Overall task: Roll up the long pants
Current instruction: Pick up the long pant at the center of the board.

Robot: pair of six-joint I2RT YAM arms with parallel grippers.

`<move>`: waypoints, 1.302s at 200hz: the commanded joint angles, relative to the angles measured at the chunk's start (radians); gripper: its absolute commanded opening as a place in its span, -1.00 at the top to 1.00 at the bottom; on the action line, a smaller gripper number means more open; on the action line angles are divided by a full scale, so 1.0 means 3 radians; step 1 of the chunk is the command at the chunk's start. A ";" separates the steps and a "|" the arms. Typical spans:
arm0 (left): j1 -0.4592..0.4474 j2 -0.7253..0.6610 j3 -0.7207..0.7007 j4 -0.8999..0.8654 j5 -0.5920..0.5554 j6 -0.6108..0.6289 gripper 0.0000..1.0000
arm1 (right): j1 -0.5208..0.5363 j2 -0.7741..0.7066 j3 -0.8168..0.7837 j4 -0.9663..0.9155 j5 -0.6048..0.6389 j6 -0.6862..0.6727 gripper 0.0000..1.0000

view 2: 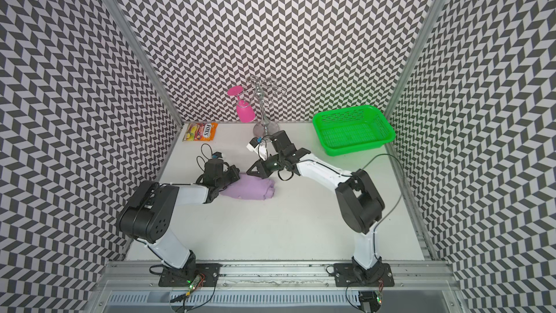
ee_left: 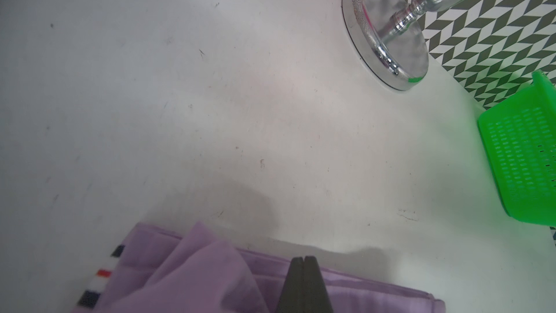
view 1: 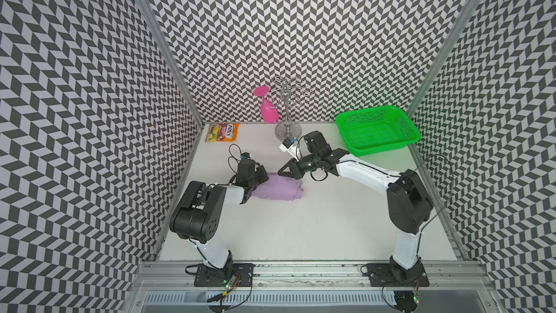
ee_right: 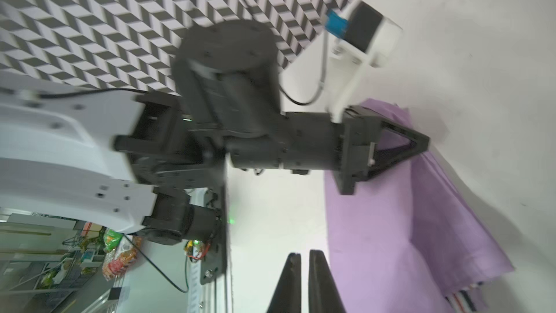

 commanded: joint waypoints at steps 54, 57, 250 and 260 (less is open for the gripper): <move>0.0089 0.0086 -0.0110 -0.0355 -0.0063 0.0031 1.00 | -0.0013 0.0602 -0.0276 0.0886 0.0083 0.0287 1.00; 0.0091 0.0077 -0.0104 -0.0366 -0.0064 0.0034 1.00 | -0.0024 0.0635 -0.0291 0.0880 0.0105 0.0278 1.00; 0.0216 -0.0268 -0.0167 -0.0452 -0.0094 0.0088 1.00 | 0.0528 -0.0059 -0.0866 0.0865 0.2009 -0.1436 -0.67; 0.0216 -0.0272 -0.0167 -0.0456 -0.0090 0.0096 1.00 | 0.0566 0.0018 -0.0748 0.0782 0.2037 -0.1602 -0.81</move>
